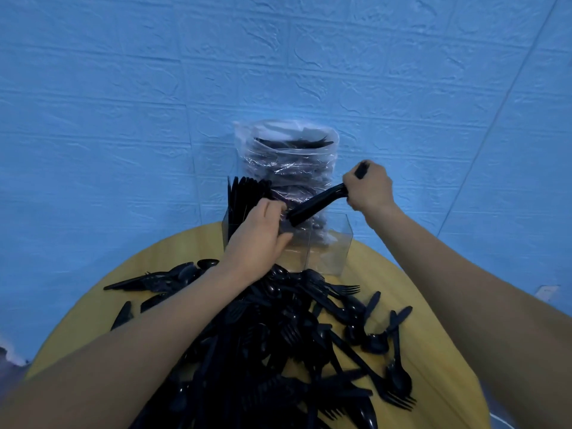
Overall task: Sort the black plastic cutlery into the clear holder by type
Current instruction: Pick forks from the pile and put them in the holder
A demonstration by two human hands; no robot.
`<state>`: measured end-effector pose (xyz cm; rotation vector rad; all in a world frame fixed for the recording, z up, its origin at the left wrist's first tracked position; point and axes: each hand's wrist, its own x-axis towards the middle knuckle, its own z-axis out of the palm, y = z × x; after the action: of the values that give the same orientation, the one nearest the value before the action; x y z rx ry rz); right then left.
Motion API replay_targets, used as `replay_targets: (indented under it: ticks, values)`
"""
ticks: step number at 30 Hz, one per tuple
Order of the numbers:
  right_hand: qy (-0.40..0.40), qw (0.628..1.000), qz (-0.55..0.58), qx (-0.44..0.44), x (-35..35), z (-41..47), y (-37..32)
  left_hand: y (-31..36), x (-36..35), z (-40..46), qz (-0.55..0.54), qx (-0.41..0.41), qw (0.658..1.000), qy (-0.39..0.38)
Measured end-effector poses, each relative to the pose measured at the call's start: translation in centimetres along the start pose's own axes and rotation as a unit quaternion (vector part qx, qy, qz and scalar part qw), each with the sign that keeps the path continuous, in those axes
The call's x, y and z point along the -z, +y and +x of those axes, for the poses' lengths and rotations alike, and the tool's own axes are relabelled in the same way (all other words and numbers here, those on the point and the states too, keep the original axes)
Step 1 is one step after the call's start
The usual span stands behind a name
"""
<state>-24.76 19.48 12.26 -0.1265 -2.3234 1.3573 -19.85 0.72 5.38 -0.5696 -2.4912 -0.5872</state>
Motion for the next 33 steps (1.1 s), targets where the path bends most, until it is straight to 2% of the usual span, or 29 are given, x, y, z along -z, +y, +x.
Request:
replay_targets:
  ticks: [5, 9, 14, 19, 24, 33]
  values:
    - [0.03, 0.995, -0.092, 0.033, -3.5, 1.1, 0.9, -2.5, -2.0, -1.0, 0.132, -0.095, 0.987, 0.004]
    - [0.013, 0.981, -0.178, 0.079, -7.1, 0.1, 1.5, -3.3, -2.6, -0.6, 0.165, -0.12, 0.979, 0.021]
    - [0.004, 0.968, -0.239, 0.069, -9.6, -1.2, 2.2, -3.3, -2.1, 0.1, 0.188, -0.142, 0.971, 0.031]
    - [-0.057, 0.967, -0.241, 0.055, -9.6, -0.8, 3.0, -2.9, -1.5, 0.1, 0.202, -0.126, 0.971, 0.02]
    - [-0.106, 0.983, -0.147, 0.028, -8.0, -0.8, 2.9, -2.5, -1.3, 0.1, 0.206, -0.104, 0.973, -0.003]
    - [-0.013, 0.996, -0.071, 0.044, -1.0, -5.3, 5.6, -0.1, -0.4, -2.7, 0.156, -0.044, 0.987, -0.006]
